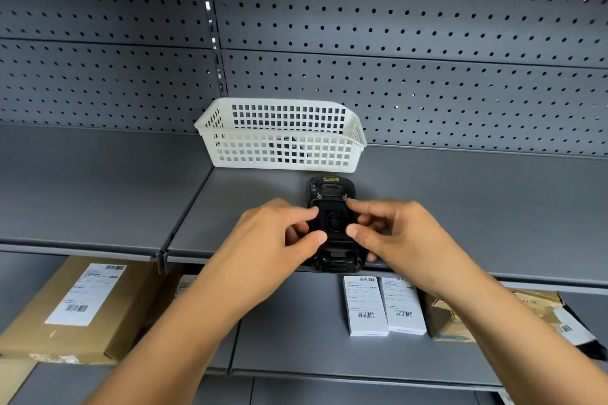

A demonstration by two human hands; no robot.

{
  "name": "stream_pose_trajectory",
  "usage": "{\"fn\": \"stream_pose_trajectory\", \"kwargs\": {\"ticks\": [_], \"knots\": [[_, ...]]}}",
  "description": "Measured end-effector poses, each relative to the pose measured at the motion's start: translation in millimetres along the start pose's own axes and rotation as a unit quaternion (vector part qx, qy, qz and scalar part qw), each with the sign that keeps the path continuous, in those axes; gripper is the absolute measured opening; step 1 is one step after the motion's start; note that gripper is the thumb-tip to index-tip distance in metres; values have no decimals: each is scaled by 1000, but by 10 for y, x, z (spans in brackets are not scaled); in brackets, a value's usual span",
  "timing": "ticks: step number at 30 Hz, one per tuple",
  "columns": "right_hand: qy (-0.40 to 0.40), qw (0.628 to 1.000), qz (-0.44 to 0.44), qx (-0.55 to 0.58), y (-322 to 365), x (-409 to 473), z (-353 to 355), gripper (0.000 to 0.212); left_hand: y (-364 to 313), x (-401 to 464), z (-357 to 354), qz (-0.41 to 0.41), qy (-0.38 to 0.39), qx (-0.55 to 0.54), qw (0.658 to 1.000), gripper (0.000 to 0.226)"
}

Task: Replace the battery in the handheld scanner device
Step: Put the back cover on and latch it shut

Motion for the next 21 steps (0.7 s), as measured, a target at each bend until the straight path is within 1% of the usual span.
{"fn": "stream_pose_trajectory", "kwargs": {"ticks": [2,5,7,9,12,17,19,21], "knots": [[-6,999,15,-42,20,-8,3,40,6,-10,-4,-16,7,19,1000,40],[-15,993,41,-110,53,-24,9,39,39,-11,22,-43,30,39,998,45],[3,988,59,-142,52,-19,40,41,82,24,69,-54,54,34,997,50],[41,989,65,-129,32,-13,86,47,112,75,127,-60,78,24,995,53],[93,991,65,-66,-3,-9,134,57,142,122,166,-70,93,-9,993,51],[98,992,75,-37,-67,-12,131,68,235,127,101,-75,73,-53,993,47],[101,990,83,-47,-74,-8,148,71,241,144,104,-76,69,-53,993,39],[100,989,91,-62,-60,36,187,66,213,196,130,-78,59,-44,994,27]]}}
Point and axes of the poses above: each hand's wrist, its own x-axis towards the middle knuckle, its own z-axis out of the back of the hand, y = z × x, the point moved 1 cm from there along x, towards the middle knuckle, and after that the axes turned 3 degrees about z, right-handed, at the moved point
